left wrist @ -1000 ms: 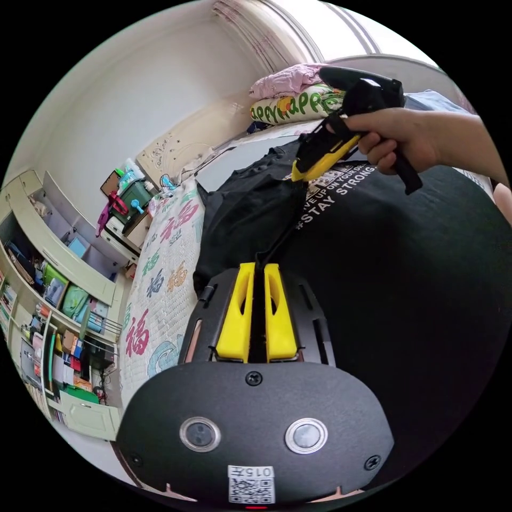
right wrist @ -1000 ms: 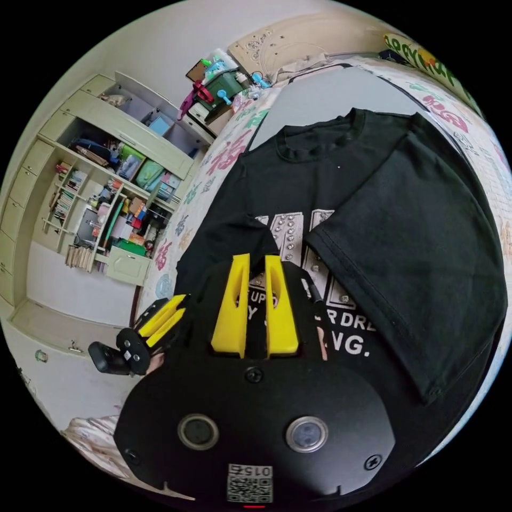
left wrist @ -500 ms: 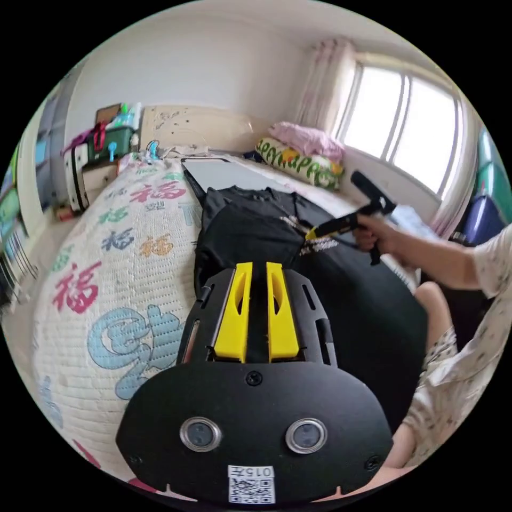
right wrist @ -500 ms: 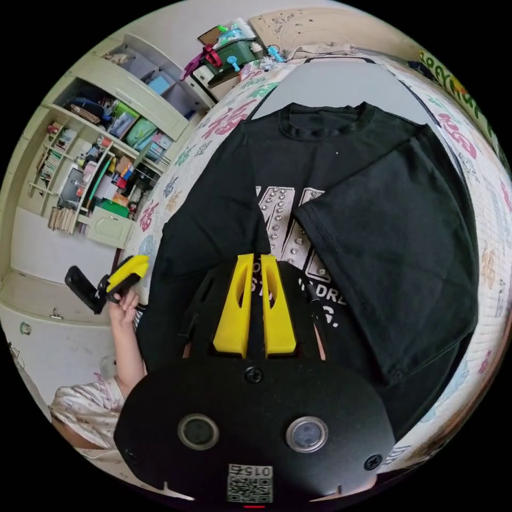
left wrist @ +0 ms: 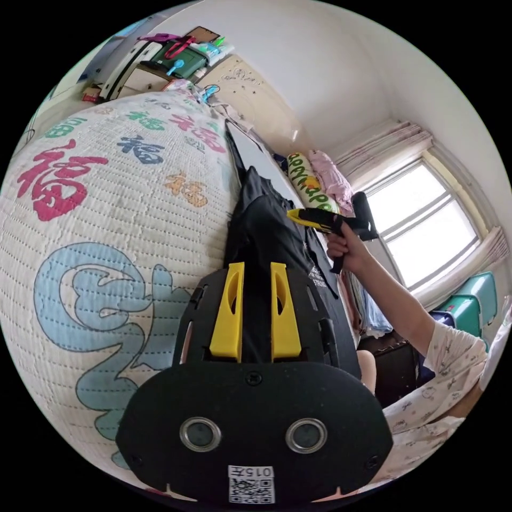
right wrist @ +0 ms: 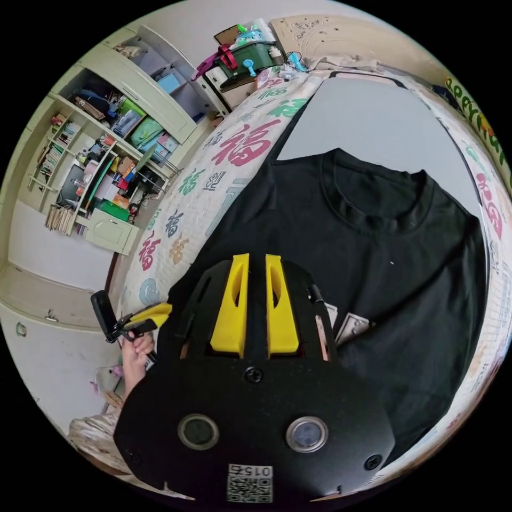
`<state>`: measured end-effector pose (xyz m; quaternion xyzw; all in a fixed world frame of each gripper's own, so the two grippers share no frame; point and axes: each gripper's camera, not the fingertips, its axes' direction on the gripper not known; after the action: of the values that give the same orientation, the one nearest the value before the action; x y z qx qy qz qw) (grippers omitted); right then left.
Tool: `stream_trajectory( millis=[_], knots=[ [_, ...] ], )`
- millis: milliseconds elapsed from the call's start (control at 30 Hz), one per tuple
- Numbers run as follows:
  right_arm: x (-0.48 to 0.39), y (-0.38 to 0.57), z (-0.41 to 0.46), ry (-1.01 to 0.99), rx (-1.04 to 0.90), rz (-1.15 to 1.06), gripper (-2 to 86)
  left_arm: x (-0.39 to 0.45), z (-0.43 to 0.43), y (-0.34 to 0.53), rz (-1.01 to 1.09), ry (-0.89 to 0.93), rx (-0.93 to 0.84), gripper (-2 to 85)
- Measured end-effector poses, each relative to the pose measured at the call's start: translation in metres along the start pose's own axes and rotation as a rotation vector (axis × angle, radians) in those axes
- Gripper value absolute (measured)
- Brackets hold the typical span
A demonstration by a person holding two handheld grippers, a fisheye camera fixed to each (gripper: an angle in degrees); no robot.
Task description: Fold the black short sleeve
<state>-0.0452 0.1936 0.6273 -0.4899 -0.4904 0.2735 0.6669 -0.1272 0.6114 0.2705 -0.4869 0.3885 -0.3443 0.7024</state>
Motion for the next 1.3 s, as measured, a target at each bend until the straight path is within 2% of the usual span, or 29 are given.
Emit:
stream_trajectory(
  millis=[167,333,400,467,567,600,733,800,867,1067,1167,1300],
  knots=[
    [-0.019,-0.043,0.031,0.140,-0.014,-0.006,4.6,-0.017,-0.021,-0.006,-0.052,0.008,0.098,8.0],
    [-0.022,-0.061,0.031,0.125,-0.007,-0.003,3.5,-0.013,-0.037,-0.017,-0.073,0.017,0.127,8.0],
    [-0.019,-0.062,0.016,0.102,0.002,-0.016,5.0,0.001,-0.054,-0.020,-0.048,-0.022,0.164,8.1],
    [-0.006,-0.057,-0.019,0.106,0.060,-0.061,6.2,0.037,-0.077,-0.031,0.033,-0.172,0.210,8.3],
    [0.041,-0.049,-0.072,0.203,0.115,-0.063,7.1,0.088,-0.075,-0.075,0.149,-0.331,0.181,8.3],
    [0.054,-0.047,-0.082,0.221,0.126,-0.051,7.3,0.096,-0.070,-0.089,0.168,-0.335,0.166,8.3],
    [0.154,-0.024,-0.146,0.293,0.236,0.099,8.1,0.160,-0.004,-0.213,0.291,-0.288,-0.022,8.9],
    [0.190,-0.014,-0.164,0.277,0.260,0.178,8.3,0.196,0.034,-0.258,0.369,-0.386,-0.049,9.8],
    [0.221,-0.007,-0.173,0.260,0.271,0.229,9.4,0.231,0.096,-0.317,0.401,-0.505,-0.167,10.1],
    [0.219,-0.019,-0.154,0.291,0.204,0.146,13.2,0.294,0.198,-0.416,0.451,-0.662,-0.273,11.9],
    [0.201,-0.023,-0.144,0.345,0.194,0.085,12.3,0.303,0.223,-0.444,0.431,-0.685,-0.330,11.6],
    [0.183,-0.022,-0.144,0.366,0.177,0.043,9.5,0.319,0.226,-0.462,0.456,-0.679,-0.323,11.3]
  ],
)
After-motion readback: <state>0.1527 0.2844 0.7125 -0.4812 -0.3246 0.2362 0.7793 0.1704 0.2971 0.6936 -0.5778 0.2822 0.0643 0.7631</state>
